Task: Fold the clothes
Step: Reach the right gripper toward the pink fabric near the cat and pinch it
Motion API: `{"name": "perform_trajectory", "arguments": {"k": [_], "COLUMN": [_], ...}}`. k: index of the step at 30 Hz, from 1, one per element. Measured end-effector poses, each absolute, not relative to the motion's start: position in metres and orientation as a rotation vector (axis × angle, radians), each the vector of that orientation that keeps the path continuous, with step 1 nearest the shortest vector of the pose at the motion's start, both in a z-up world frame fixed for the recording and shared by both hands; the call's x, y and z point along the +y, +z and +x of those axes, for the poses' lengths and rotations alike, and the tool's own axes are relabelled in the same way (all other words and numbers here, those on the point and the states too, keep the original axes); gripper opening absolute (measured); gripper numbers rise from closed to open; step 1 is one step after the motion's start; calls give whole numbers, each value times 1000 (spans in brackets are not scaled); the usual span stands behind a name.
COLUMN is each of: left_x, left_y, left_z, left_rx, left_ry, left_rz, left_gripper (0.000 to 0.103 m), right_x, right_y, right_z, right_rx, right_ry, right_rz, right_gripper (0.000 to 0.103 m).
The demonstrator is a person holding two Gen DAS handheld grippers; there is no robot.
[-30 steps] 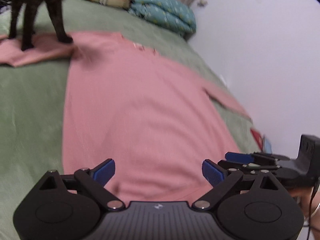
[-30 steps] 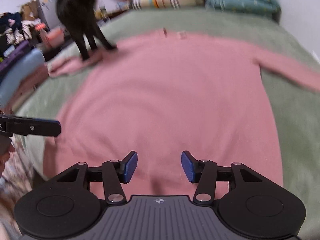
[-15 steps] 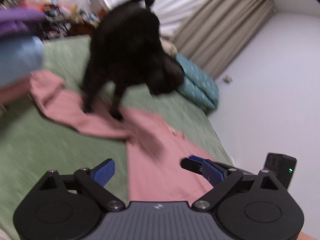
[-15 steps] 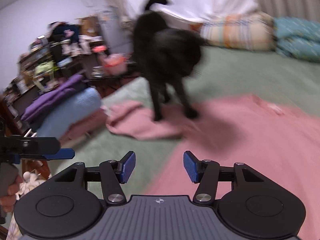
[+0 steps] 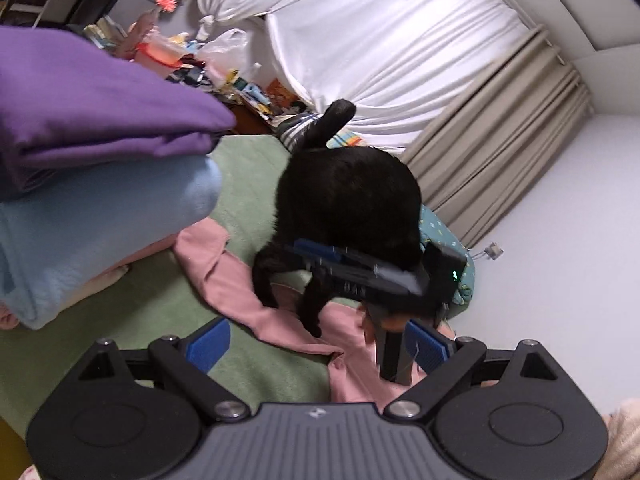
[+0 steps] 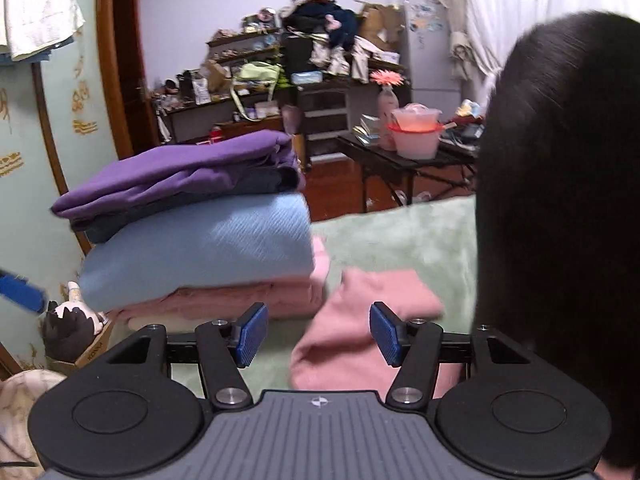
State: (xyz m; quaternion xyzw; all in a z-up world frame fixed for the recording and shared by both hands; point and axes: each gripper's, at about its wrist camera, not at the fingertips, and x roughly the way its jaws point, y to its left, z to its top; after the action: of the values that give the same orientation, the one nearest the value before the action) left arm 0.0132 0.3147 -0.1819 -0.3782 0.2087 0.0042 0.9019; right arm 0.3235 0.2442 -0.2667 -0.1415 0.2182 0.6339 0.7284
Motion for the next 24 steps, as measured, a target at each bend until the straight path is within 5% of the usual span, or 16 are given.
{"name": "perform_trajectory", "arguments": {"k": [11,16,20,24], "left_x": [326,326,325,325], "left_y": [-188,-199,-215,-215], "left_z": [37,55,68,75], "left_rx": [461,485,528,538], "left_ry": [35,66,85,100], "left_rz": [-798,-811,-861,-839], "left_gripper": [94,94,94,94], "right_x": [268,277,293,301], "right_y": [-276,-283,-283,-290], "right_z": [391,424,454,483], "right_rx": [510,490,474,506], "right_ry": [1505,1484,1494,1432], "right_rz": [-733,-892,-973,-1036], "right_gripper": [56,33,0,0]}}
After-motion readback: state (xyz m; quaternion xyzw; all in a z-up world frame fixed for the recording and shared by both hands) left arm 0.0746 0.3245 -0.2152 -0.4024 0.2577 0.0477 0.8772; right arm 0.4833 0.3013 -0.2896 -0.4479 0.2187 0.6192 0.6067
